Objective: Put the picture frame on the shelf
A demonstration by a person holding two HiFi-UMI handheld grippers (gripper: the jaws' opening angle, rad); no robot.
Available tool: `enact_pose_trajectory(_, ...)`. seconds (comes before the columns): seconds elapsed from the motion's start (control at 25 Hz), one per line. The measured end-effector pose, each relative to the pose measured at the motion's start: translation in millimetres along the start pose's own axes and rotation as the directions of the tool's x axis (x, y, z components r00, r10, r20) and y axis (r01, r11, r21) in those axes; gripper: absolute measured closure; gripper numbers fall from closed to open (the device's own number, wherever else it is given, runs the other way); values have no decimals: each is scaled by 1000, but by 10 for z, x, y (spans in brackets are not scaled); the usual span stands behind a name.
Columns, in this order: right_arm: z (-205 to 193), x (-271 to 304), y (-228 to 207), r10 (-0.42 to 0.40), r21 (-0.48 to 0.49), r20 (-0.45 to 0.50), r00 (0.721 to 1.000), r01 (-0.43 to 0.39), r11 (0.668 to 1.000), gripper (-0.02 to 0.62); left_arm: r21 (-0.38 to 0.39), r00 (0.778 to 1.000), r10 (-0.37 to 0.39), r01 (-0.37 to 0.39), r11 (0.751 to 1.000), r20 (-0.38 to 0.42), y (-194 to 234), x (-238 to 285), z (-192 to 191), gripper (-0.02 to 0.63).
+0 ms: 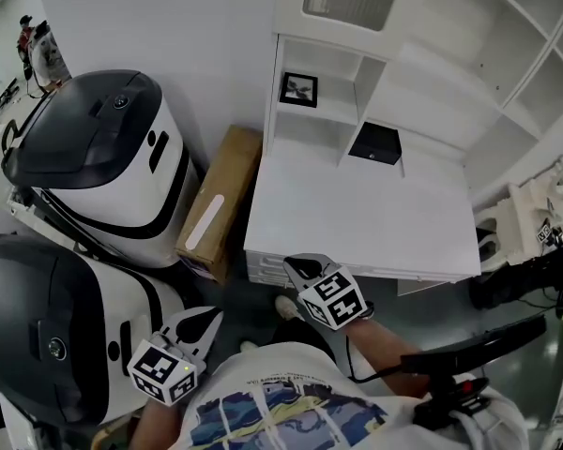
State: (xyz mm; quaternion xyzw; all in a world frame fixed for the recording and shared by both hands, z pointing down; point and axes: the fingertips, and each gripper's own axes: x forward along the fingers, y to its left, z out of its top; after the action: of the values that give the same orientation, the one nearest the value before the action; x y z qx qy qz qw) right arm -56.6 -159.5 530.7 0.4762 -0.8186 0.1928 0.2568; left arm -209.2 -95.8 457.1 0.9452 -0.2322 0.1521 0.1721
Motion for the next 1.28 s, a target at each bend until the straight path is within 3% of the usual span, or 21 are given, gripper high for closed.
enact_pose_trajectory(0.76,86,-117,610,102,-131,27,994,-98,987,571,-22,998,59,-58,998,16,-104,-272,-192,594)
enact_pose_trajectory(1.28,85,-113,750,121,-146,34,992,-115,983,571,-24,998,58,-57,998,8,-95,-321,-256,594)
